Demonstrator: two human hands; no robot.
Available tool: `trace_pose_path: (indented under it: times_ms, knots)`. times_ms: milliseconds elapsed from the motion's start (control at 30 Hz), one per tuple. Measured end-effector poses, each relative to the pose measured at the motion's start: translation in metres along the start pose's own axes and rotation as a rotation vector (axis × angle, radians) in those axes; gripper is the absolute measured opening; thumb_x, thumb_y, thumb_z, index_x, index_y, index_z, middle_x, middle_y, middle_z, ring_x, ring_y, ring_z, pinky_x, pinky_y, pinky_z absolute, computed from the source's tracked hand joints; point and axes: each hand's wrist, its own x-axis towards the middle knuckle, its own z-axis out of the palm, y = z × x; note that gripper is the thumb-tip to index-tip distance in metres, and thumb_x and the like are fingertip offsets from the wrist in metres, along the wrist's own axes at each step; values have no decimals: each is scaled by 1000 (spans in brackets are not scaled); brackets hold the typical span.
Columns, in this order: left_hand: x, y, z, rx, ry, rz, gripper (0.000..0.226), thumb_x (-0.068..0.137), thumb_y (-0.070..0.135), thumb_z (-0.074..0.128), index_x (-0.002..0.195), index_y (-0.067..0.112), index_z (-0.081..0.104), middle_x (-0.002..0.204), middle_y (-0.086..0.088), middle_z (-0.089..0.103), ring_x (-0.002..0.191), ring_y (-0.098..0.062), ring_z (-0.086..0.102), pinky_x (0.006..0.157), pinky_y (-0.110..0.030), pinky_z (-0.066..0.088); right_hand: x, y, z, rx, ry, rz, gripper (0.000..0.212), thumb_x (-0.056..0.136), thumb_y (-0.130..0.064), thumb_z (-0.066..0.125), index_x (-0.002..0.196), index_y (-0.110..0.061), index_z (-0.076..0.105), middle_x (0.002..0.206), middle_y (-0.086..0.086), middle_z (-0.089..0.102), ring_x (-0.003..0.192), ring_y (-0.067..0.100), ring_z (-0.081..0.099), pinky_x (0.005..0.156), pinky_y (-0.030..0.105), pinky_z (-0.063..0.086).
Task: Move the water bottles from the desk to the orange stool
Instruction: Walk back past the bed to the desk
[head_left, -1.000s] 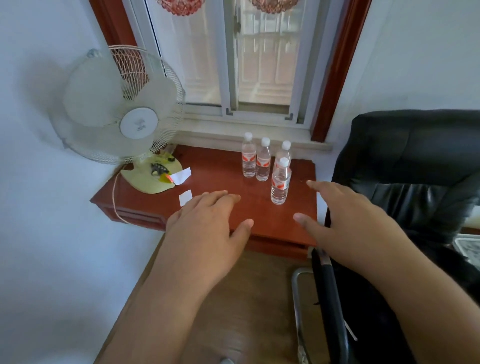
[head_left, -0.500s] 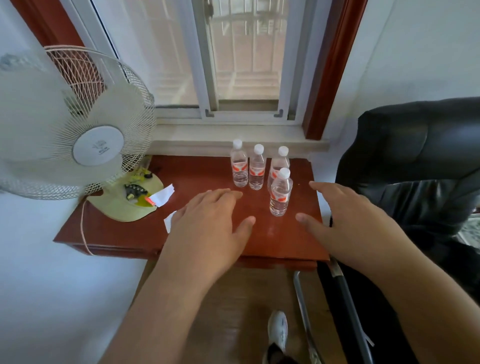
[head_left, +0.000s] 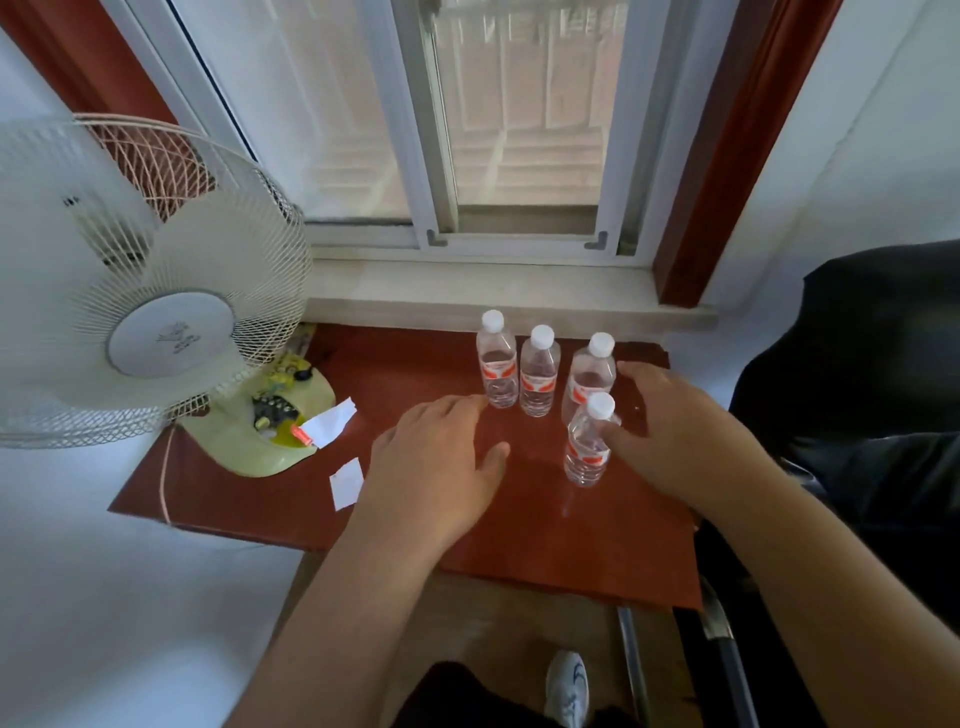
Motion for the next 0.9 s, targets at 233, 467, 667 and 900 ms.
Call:
trace_pose_path:
  times_ms: [233, 467, 667, 900]
  knots:
    - [49, -7, 34, 11, -74, 56, 55, 96, 55, 51, 147, 35, 41, 146, 9, 52, 137, -17, 45, 106, -42, 42, 36, 13, 35, 72, -55, 74, 62, 79, -59, 55, 136, -40, 43, 133, -11, 57, 112, 20, 59, 89, 47, 53]
    - [79, -17, 67, -101, -197, 132, 62, 97, 55, 54, 153, 35, 35, 154, 8, 44, 142, -16, 40, 111, -40, 39, 61, 19, 64, 69, -120, 171, 57, 85, -42, 59, 140, -36, 44, 135, -5, 57, 116, 23, 58, 93, 42, 52]
    - [92, -31, 91, -203, -298, 170, 71, 94, 55, 59, 155, 34, 33, 157, 7, 41, 144, -14, 35, 115, -40, 38, 70, 25, 76, 59, -67, 204, 36, 91, -29, 62, 126, -35, 56, 111, -2, 65, 90, 16, 58, 74, 31, 48]
    - [104, -43, 96, -279, -259, 280, 77, 89, 52, 68, 156, 32, 34, 157, 10, 40, 143, -11, 36, 114, -30, 35, 71, 11, 87, 49, -118, 138, 46, 90, -26, 65, 132, -40, 56, 121, 2, 62, 97, 19, 63, 80, 31, 52]
